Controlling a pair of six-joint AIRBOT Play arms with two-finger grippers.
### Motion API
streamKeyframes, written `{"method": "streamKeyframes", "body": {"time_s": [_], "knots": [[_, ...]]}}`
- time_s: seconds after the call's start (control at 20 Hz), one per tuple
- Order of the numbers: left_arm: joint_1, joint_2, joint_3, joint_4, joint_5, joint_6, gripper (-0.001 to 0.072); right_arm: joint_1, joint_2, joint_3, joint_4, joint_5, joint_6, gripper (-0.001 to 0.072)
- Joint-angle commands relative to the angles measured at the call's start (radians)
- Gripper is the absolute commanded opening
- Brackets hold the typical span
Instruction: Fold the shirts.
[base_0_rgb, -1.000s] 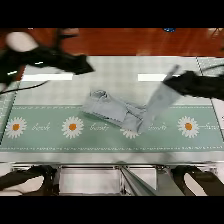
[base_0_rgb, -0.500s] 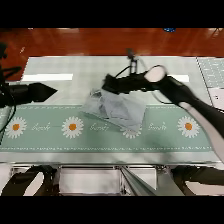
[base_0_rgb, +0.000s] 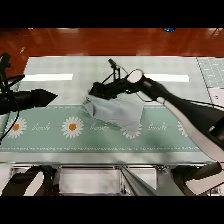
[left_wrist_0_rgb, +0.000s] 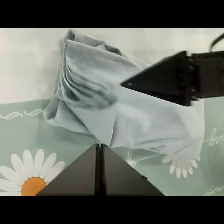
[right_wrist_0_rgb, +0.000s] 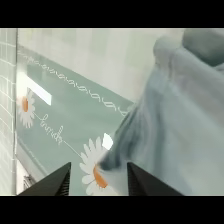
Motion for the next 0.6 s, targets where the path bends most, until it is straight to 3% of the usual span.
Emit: {"method": "streamKeyframes", "body": {"time_s": [0.0, 0.1, 0.15, 0.25, 0.35, 0.45, 0.55], "knots": [[0.032, -0.021, -0.002, 0.027, 0.047, 0.001, 0.0014, -0.136, 0.113, 0.006, -0.044, 0.208, -0.013, 0.0405], [0.08, -0.022, -0.002, 0.027, 0.031, -0.01, 0.0014, -0.269, 0.276, 0.001, -0.214, 0.331, 0.026, 0.0404], [0.098, -0.022, -0.002, 0.027, 0.013, -0.01, 0.0015, -0.329, 0.378, -0.015, -0.373, 0.378, 0.081, 0.0404], [0.105, -0.022, -0.002, 0.027, -0.015, -0.009, 0.0014, -0.413, 0.6, -0.128, -0.751, 0.401, 0.216, 0.0405], [0.093, -0.022, -0.003, 0.026, -0.026, -0.009, 0.0014, -0.489, 0.811, -0.36, -0.988, 0.367, 0.367, 0.0407], [0.073, -0.022, -0.003, 0.026, -0.024, -0.009, 0.0014, -0.566, 0.97, -0.64, -0.943, 0.262, 0.426, 0.0407], [0.051, -0.022, -0.003, 0.026, -0.024, -0.009, 0.0014, -0.61, 1.036, -0.871, -0.759, 0.127, 0.431, 0.0407]]}}
